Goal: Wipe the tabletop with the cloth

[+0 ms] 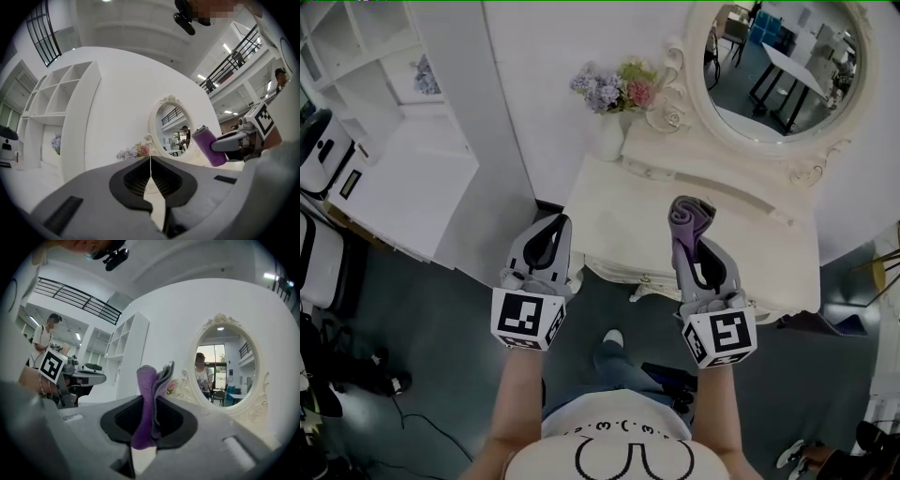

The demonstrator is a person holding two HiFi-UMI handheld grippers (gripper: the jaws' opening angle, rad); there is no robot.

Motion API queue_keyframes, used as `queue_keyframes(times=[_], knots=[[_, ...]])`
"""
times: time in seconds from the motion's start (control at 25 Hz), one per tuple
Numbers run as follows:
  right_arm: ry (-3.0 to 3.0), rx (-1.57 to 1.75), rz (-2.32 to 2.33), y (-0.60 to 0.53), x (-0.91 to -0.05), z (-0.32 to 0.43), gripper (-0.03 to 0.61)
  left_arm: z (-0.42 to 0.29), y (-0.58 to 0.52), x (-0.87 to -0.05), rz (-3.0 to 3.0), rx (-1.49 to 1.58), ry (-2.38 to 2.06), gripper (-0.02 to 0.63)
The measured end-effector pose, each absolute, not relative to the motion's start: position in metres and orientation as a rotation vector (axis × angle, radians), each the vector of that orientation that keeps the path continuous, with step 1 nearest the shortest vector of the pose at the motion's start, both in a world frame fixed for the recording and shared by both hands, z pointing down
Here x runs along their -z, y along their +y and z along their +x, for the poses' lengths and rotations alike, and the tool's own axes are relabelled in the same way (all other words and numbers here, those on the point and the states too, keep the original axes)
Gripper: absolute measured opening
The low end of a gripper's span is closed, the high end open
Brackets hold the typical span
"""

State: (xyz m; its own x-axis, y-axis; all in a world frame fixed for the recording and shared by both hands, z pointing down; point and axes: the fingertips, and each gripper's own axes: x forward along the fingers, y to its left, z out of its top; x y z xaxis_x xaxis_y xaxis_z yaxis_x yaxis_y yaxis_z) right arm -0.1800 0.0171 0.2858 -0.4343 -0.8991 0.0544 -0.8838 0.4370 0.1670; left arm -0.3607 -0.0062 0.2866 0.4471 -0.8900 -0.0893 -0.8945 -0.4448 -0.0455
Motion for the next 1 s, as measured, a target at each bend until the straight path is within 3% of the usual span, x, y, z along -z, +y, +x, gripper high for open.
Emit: queue_keyframes(times=[0.4, 1.0], knots=[[-2.574, 0.072, 1.472, -0.11, -0.316, -0.173, 0.077, -0.363, -0.113, -0.306, -2.564, -0.013, 1.732, 0.003], [-2.47, -0.099, 1.232, -0.212, -0.407, -0.24, 0.077, -0.399, -0.198, -0.35, -2.662, 0.127, 1.733, 0.003]])
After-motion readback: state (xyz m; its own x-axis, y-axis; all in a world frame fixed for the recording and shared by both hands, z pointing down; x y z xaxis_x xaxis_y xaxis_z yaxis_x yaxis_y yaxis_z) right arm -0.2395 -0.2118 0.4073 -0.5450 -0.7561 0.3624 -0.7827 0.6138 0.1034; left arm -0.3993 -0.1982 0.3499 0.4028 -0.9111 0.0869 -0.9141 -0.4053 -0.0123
